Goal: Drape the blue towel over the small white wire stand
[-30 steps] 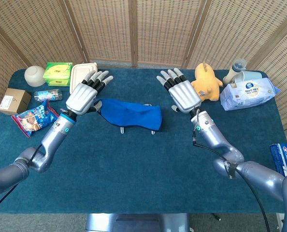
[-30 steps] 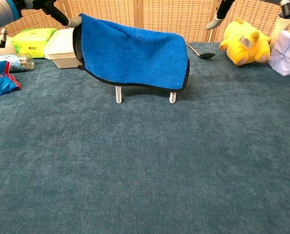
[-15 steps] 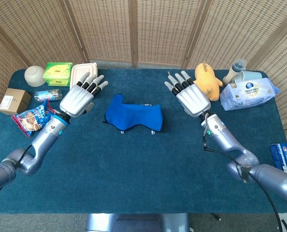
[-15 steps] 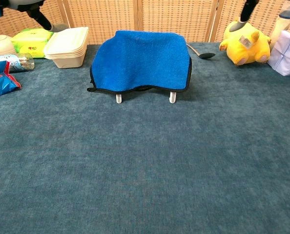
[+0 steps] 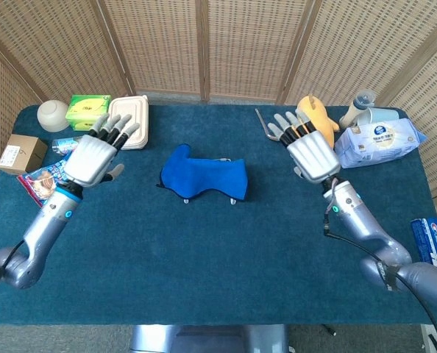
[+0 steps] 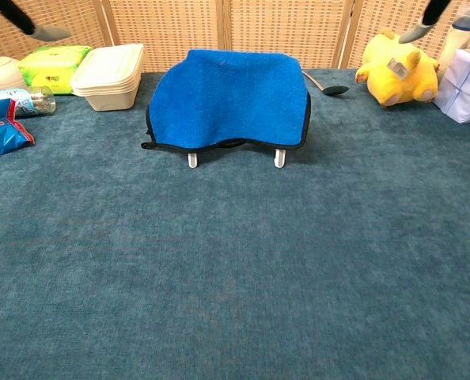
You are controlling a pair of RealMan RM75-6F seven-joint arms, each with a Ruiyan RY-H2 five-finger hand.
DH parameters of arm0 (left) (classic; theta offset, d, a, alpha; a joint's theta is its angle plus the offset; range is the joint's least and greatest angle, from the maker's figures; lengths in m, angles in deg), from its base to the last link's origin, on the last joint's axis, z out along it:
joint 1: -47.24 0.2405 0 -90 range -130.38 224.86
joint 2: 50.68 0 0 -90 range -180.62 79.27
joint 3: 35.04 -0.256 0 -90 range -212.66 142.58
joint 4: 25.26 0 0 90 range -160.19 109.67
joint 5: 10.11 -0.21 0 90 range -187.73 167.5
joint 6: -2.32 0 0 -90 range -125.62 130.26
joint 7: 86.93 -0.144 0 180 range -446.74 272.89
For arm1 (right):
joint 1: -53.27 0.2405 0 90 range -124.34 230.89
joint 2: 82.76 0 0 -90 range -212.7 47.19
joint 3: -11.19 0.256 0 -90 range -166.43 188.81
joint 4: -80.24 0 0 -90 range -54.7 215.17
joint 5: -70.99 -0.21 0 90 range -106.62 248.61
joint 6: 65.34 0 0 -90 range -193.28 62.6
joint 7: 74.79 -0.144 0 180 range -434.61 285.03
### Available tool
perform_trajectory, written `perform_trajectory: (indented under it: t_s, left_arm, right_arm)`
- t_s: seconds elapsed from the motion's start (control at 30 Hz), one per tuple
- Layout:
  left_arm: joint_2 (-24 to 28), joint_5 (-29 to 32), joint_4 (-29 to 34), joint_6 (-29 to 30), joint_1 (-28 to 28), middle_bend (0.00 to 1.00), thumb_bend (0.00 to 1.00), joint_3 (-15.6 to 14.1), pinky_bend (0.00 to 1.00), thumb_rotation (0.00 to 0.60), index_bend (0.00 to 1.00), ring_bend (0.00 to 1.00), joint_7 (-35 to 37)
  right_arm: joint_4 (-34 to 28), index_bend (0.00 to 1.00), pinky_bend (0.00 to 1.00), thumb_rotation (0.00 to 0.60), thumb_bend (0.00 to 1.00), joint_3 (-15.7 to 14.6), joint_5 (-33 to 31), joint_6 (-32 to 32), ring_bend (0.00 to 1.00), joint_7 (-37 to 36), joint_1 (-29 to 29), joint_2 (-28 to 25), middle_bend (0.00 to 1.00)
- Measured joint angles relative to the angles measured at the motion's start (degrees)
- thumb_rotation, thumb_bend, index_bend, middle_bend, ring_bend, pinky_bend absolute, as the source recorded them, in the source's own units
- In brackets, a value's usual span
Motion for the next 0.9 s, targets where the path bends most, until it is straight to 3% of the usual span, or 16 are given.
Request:
perform_trajectory:
  t_s: [0.43, 0.67, 0.9]
  left_arm:
    - [10.3, 3.6, 18.9, 9.4, 13.0, 0.0, 0.41, -3.0, 0.0, 0.6, 0.02, 0.0, -0.3]
    - [15.1, 3.6, 27.8, 15.1, 21.3, 0.0, 0.41, -7.2, 0.0, 0.6, 0.07, 0.0, 0.1]
    - [16.5, 2.3, 31.8, 19.5, 27.7, 0.02, 0.41, -10.7, 0.0, 0.6, 0.1, 0.0, 0.1]
  right_arm:
    - [-7.7, 0.08, 0.0, 0.6, 0.07, 1.0, -2.9, 7.4, 0.0, -9.3, -9.0, -3.5, 0.05]
    - [-12.7, 0.09, 0.0, 0.6, 0.11, 0.3, -3.4, 11.1, 0.0, -11.6, -13.9, -5.1, 0.07]
    - [-18.7, 0.11, 0.0, 0.6, 0.11, -0.9, -5.0, 14.0, 0.0, -10.5, -18.7, -6.5, 0.07]
